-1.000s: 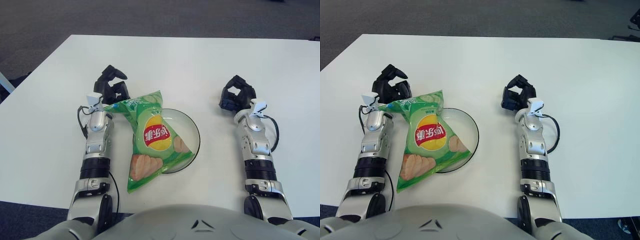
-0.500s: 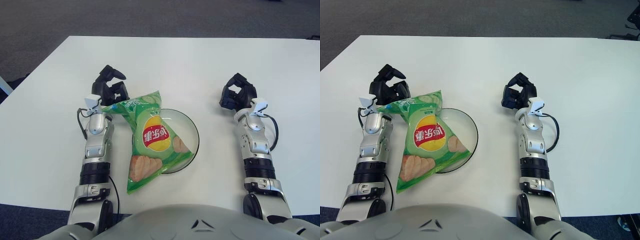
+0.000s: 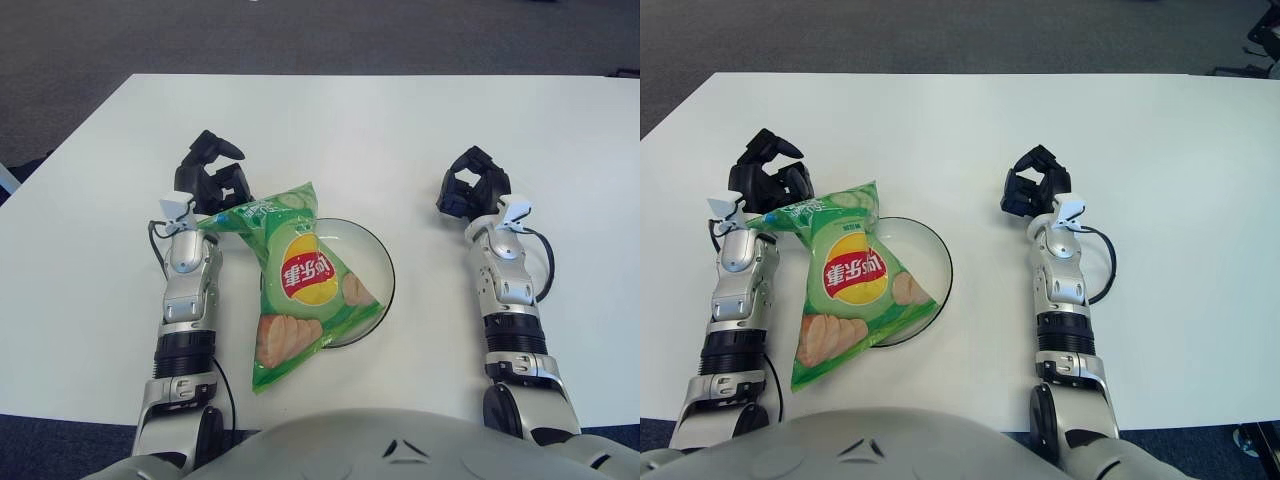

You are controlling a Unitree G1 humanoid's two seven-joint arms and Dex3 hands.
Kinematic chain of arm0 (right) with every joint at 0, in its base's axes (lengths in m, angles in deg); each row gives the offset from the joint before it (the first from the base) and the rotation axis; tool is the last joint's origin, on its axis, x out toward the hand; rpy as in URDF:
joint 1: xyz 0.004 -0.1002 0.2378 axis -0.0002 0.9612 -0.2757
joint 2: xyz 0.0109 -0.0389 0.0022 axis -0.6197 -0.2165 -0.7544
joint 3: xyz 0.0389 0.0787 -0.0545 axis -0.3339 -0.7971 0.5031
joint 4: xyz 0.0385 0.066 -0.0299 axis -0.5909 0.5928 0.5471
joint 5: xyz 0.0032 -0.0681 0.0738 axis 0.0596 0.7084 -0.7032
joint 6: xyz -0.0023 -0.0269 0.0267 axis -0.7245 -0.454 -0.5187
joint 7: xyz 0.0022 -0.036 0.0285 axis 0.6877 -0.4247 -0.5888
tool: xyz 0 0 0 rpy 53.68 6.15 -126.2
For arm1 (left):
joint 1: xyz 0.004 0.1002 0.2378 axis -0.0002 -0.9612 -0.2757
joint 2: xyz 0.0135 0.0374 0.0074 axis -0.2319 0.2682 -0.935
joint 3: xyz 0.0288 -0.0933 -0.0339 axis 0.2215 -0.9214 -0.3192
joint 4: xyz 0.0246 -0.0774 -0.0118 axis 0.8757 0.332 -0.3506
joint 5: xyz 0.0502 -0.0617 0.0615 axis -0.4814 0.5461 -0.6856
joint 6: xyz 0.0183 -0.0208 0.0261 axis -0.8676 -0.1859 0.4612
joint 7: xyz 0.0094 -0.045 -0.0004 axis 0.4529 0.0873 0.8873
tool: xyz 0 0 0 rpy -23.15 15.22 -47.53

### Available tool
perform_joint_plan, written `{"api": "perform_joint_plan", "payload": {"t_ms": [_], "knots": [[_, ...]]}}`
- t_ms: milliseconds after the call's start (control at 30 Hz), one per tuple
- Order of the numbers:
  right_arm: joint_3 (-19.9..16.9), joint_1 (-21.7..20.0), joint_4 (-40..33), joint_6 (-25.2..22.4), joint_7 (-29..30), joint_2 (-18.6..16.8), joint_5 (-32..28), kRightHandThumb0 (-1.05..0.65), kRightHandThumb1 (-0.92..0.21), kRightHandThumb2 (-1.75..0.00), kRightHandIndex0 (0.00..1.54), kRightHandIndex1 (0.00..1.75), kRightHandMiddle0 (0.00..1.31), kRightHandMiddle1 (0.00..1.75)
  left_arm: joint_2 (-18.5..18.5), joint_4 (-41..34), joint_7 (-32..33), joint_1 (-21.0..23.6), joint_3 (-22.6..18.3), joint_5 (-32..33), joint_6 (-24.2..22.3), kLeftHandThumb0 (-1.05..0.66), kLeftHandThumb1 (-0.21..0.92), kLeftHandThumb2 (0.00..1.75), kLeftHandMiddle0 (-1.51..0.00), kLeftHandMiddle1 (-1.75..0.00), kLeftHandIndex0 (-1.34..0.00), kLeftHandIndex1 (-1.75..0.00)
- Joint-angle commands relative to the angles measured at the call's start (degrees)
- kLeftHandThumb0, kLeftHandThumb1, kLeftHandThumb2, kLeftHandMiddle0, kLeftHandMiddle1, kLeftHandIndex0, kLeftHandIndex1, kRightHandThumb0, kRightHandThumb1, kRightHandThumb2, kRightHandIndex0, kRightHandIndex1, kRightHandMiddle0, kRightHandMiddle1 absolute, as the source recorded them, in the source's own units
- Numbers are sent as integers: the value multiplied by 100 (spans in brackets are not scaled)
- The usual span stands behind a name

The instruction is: Put the snack into the plate.

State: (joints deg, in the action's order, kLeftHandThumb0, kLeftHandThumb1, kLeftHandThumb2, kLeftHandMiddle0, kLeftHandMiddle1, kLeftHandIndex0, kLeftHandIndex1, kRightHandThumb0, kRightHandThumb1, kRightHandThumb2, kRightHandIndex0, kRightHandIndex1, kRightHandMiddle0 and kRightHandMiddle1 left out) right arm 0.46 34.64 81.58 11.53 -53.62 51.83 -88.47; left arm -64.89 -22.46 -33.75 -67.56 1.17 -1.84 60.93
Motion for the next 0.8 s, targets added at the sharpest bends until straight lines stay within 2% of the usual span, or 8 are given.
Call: {"api": "perform_joint_plan", "payload": {"t_ms": [0, 767], "knots": [[52, 4, 127, 97, 19, -130, 2, -51, -24, -141, 124, 175, 68, 175, 144, 73, 66, -452, -33, 36, -91, -51, 24, 141, -126, -175, -68, -175], [136, 138, -32, -103, -8, -135, -30, -50, -28, -137, 121, 175, 65, 175, 107, 31, 163, -558, -68, -9, -168, -50, 25, 139, -128, -175, -66, -175]]}}
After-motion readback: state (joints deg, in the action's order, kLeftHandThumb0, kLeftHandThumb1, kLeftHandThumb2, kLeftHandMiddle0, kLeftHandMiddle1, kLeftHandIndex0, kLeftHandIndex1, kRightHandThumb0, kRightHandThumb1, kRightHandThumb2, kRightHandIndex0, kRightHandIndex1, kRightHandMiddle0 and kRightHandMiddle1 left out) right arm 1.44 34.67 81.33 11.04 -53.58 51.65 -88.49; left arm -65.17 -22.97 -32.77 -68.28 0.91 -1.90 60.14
